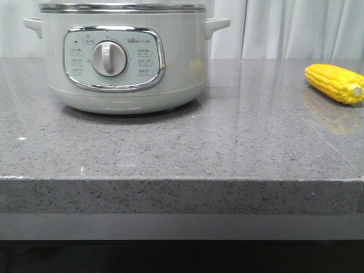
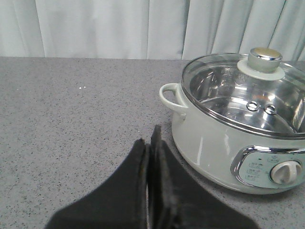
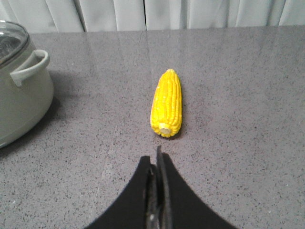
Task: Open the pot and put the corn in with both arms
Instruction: 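Move the left gripper toward the glass lid knob on the cooker, then grasp the glass lid knob with the left gripper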
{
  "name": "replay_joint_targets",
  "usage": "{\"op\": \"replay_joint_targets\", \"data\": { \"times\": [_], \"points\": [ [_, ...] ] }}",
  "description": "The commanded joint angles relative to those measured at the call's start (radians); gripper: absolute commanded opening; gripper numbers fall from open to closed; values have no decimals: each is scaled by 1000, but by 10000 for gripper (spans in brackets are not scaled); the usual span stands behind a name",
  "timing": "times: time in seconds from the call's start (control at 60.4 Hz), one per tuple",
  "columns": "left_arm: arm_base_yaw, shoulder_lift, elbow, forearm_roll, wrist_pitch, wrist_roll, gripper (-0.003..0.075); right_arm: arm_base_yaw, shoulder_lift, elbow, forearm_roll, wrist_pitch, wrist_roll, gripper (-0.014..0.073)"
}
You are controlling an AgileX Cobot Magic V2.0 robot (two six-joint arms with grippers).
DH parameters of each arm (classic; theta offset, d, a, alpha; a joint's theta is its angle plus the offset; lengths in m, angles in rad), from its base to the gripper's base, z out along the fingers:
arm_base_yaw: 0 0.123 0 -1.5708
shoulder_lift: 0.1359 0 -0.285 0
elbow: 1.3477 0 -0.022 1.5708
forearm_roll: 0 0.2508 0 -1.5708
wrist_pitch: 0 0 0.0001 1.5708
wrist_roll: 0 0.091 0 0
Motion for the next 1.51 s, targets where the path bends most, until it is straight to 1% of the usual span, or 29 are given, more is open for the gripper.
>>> {"op": "replay_joint_targets", "data": {
  "times": [0.0, 0.199, 0.248, 0.265, 0.315, 0.364, 0.414, 0.431, 0.447, 0.464, 0.513, 0.547, 0.613, 0.762, 0.894, 1.093, 1.176, 1.292, 1.491],
  "points": [
    [-1, 28, -37, -10, -85, -7, -20, -5, 25, -37, -2, -68, -13, -65],
    [-1, 64, -37, -3, -87, -7, -12, -5, 38, -37, -2, -62, -13, -60],
    [-1, 73, -37, -1, -89, -7, 24, -5, 41, -37, -2, -62, -13, -34],
    [-1, 77, -37, -1, -89, -7, 40, -5, 41, -37, -2, -62, -13, -13],
    [-1, 88, -37, -1, -95, -7, 115, -5, 41, -37, -2, -62, -13, 58],
    [-1, 96, -37, -1, -103, -7, 214, -5, 41, -37, -2, -62, -13, 171],
    [-1, 104, -37, 2, -112, -4, 347, -5, 41, -37, -2, -61, -13, 269],
    [-1, 106, -37, 2, -114, -3, 379, -5, 41, -37, -2, -61, -13, 319],
    [-1, 111, -37, 2, -117, -3, 426, -5, 41, -37, -2, -61, -13, 351],
    [-1, 113, -37, 2, -119, -3, 454, -5, 41, -37, -2, -61, -13, 397],
    [-1, 123, -37, 2, -134, -3, 536, -5, 41, -37, -2, -61, -13, 484],
    [-1, 127, -37, 2, -143, -3, 557, -5, 41, -37, -2, -61, -13, 525],
    [-1, 147, -37, -10, -176, -3, 564, -5, 41, -37, -2, -61, -13, 556],
    [-17, 206, -43, -54, -224, -3, 564, -5, 41, -37, -2, -61, -13, 552],
    [-101, 263, -80, -54, -247, -3, 564, -5, 41, -37, -1, -62, -13, 552],
    [-265, 384, -147, -54, -377, -3, 564, -5, 41, -37, -1, -62, -13, 552],
    [-318, 446, -185, -54, -422, -3, 564, -5, 41, -37, -1, -62, -13, 552],
    [-359, 541, -251, -54, -456, -3, 564, -5, 41, -37, -1, -62, -13, 552],
    [-379, 697, -395, -54, -466, -6, 564, -5, 41, -37, -1, -62, -13, 552]
  ]
}}
